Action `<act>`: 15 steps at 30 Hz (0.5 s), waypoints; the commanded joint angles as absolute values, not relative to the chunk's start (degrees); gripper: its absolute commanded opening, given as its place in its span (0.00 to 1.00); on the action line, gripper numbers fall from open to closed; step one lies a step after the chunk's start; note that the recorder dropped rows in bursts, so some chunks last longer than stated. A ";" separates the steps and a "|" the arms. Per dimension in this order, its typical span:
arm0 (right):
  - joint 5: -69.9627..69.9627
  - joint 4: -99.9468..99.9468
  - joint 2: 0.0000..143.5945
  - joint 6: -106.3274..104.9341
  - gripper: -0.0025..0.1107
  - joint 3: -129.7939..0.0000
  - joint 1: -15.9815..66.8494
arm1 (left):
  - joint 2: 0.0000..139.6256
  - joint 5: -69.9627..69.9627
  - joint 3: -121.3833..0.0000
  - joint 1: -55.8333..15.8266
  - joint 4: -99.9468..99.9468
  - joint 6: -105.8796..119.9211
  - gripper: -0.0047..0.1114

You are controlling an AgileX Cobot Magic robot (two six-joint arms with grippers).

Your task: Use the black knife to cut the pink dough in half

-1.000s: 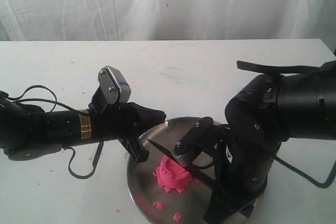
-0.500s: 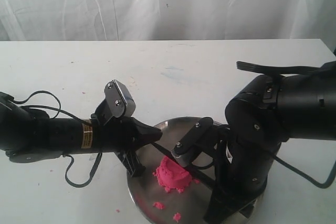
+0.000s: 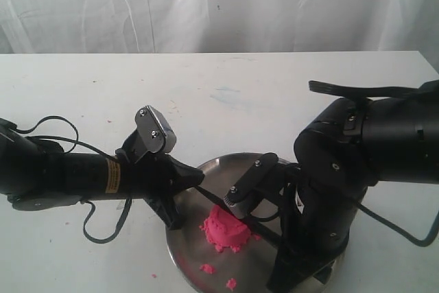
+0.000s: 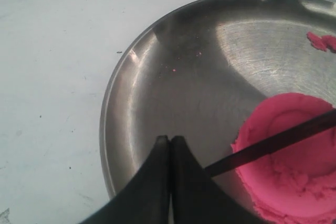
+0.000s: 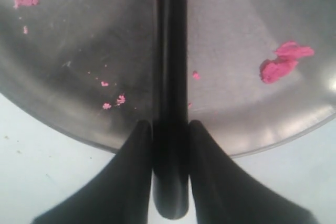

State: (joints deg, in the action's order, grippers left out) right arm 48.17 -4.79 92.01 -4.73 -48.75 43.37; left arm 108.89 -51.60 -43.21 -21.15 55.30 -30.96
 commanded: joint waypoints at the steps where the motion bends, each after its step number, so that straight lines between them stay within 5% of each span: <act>1: 45.67 -4.74 91.55 -5.38 0.02 -48.54 43.39 | 108.70 -48.78 -43.04 -21.30 56.34 -31.46 0.04; 15: 45.55 -4.74 91.96 -6.26 0.02 -48.53 43.39 | 108.70 -47.52 -43.04 -21.30 56.34 -31.46 0.04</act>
